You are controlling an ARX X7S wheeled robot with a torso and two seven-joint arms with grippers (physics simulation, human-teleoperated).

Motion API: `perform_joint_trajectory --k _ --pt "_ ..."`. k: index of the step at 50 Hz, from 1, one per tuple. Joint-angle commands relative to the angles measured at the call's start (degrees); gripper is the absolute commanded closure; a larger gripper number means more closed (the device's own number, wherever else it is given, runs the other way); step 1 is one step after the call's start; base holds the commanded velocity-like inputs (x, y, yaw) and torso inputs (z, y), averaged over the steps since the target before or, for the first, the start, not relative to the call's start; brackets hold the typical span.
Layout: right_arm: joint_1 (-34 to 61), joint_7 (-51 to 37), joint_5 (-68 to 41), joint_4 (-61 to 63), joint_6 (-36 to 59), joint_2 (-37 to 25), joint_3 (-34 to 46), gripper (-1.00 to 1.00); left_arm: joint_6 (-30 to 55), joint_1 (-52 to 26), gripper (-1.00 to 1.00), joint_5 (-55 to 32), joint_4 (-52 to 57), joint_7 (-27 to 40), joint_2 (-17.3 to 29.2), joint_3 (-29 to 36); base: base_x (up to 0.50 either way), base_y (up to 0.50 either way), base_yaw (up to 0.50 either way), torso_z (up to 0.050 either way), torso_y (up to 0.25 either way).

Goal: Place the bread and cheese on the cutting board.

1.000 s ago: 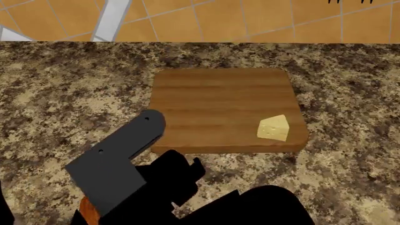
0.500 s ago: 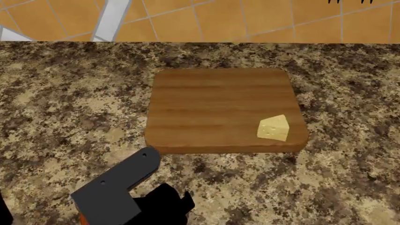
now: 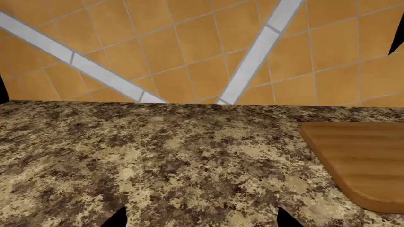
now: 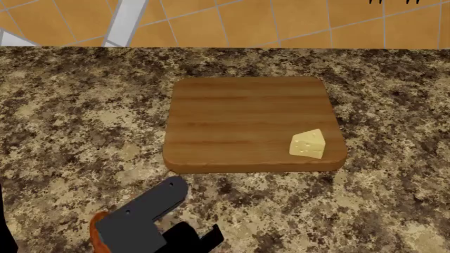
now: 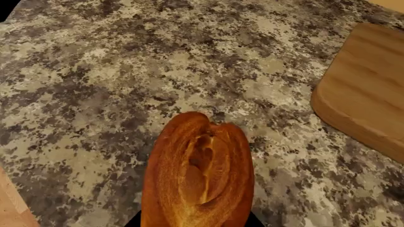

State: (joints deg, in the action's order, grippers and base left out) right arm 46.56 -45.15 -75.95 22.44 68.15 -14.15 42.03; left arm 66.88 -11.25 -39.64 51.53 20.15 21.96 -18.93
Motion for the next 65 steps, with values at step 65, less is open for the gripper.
perform_joint_trajectory --k 65 --pt "14.15 20.72 30.89 -47.69 -31.65 8.27 2.42 1.0 -3.59 1.5 -1.0 -0.68 -1.95 -0.38 0.6 0.54 0.0 0.0 0.0 0.0 0.0"
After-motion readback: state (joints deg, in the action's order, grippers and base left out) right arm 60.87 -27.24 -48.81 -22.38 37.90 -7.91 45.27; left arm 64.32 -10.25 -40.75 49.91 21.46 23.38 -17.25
